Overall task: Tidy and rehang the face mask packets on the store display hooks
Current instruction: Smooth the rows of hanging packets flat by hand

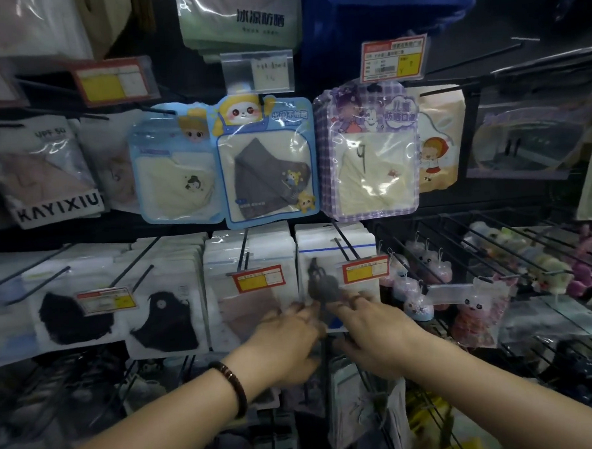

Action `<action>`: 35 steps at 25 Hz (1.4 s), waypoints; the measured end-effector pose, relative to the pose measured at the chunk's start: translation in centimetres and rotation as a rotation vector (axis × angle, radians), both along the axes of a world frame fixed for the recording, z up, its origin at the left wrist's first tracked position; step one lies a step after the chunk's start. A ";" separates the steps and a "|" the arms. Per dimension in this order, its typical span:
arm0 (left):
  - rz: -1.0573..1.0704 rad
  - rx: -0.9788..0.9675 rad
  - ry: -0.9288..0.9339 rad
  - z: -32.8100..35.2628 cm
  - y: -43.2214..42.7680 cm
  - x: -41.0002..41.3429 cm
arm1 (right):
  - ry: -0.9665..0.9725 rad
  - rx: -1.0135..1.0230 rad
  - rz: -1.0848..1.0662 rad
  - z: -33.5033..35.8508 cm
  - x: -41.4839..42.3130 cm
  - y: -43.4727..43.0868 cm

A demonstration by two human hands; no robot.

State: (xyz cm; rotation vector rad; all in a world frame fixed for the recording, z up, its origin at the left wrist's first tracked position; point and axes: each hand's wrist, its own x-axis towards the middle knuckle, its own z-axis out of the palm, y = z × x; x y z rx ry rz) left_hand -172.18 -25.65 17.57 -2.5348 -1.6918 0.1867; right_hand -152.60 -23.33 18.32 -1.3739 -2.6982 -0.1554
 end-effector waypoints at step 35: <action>0.336 0.632 0.428 18.3 4.4 -10.9 | -0.276 0.529 -0.244 18.8 -9.7 4.5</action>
